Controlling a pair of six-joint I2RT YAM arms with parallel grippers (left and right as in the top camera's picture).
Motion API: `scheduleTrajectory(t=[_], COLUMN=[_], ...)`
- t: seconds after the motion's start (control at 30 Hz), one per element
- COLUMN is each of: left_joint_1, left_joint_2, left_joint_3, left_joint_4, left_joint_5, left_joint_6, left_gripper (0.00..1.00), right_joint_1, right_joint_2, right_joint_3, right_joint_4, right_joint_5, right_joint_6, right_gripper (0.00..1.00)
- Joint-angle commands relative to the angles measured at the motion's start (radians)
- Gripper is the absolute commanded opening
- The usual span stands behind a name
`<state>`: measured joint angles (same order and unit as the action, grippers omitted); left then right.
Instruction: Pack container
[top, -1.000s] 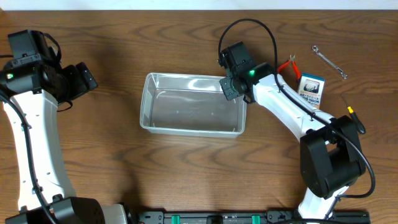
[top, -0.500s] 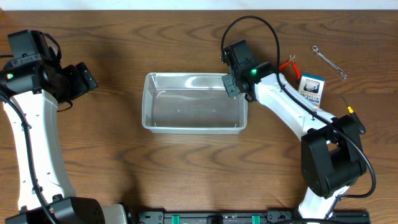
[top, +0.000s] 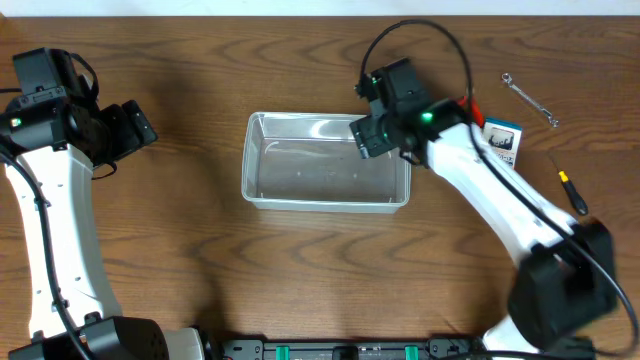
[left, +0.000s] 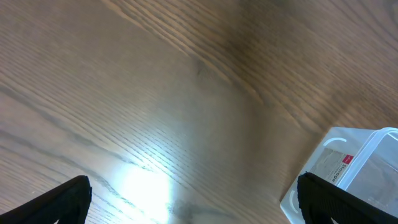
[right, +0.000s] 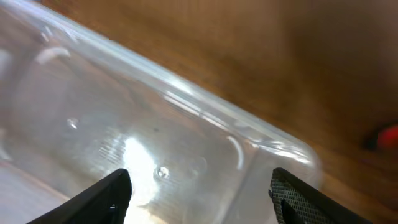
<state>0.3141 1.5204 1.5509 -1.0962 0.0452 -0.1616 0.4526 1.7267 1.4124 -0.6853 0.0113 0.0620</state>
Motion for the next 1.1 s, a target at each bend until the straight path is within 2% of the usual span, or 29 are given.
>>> scheduleTrajectory(t=[0.0,0.17,0.23,0.3,0.4,0.7,0.97,1.07], left_joint_1=[0.003,0.003,0.003,0.003,0.003,0.003,0.003,0.003], left_joint_2=[0.002,0.002,0.002,0.002,0.002,0.002,0.002,0.002], left_joint_3=[0.011,0.011,0.011,0.011,0.011,0.011,0.011,0.011], left_joint_4=[-0.003,-0.003,-0.003,-0.003,-0.004,-0.022,-0.026,-0.029], left_joint_5=[-0.001,-0.001,-0.001,-0.001,-0.001,-0.001,-0.001,-0.001], left_joint_6=[-0.017,-0.017,-0.017,-0.017,-0.017,-0.017,-0.017,-0.017], left_gripper=[0.98,0.98,0.98,0.98,0.98,0.98,0.98,0.98], right_joint_1=[-0.038,-0.151,-0.230,-0.300,-0.399,-0.558,-0.579,-0.583], right_joint_2=[-0.099,-0.158,-0.152,-0.134,-0.087,0.113,0.249,0.303], right_joint_3=[0.031,0.031,0.030,0.030,0.030,0.030,0.030,0.030], right_joint_4=[-0.017,-0.068,-0.106,-0.139,-0.172,-0.234,-0.226,-0.203], right_joint_5=[0.162,0.332,0.328,0.307,0.256,0.140,0.128,0.084], right_joint_6=[0.111,0.264,0.369,0.449,0.499,0.474,0.448,0.393], right_gripper=[0.75,0.72,0.80,0.82,0.99,0.99,0.99,0.99])
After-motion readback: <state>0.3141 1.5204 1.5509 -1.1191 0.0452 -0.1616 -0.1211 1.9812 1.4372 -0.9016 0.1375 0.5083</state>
